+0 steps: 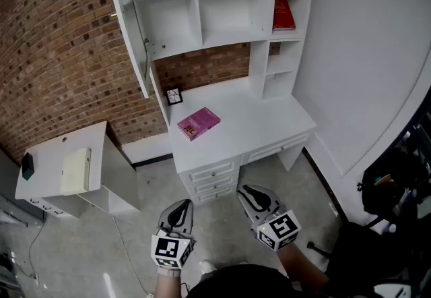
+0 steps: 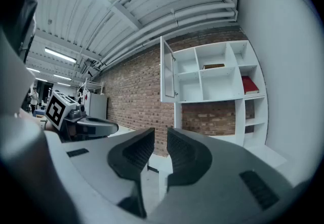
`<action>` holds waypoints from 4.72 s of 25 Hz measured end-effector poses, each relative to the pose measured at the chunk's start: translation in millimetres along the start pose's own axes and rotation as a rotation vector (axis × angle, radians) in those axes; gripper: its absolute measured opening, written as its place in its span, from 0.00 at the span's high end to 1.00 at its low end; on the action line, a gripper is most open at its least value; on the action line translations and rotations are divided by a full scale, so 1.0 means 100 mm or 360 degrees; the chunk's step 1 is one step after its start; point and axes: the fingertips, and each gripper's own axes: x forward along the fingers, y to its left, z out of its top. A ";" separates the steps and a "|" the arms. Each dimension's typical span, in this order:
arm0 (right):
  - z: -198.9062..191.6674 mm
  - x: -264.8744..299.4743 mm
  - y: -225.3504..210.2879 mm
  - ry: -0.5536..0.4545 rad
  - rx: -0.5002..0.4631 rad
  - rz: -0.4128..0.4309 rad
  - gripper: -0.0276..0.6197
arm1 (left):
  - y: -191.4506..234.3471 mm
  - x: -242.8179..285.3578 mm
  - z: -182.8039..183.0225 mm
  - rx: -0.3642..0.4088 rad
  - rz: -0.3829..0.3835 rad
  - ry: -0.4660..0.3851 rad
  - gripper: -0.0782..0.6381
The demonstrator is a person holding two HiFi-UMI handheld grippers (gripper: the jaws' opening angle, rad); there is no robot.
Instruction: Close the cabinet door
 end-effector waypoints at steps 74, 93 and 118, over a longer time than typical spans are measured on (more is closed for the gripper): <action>1.45 4.11 -0.28 -0.0354 0.0020 0.1171 0.77 | 3.09 1.88 2.23 0.0141 0.0895 -0.0315 0.75; 1.59 4.61 0.09 -0.0397 -0.0092 0.0970 0.68 | 3.32 2.05 2.37 0.0224 0.0413 -0.0339 0.71; 1.58 4.41 -0.35 -0.0370 -0.0054 0.0898 0.76 | 3.02 2.33 2.34 0.0234 0.0324 -0.0378 0.71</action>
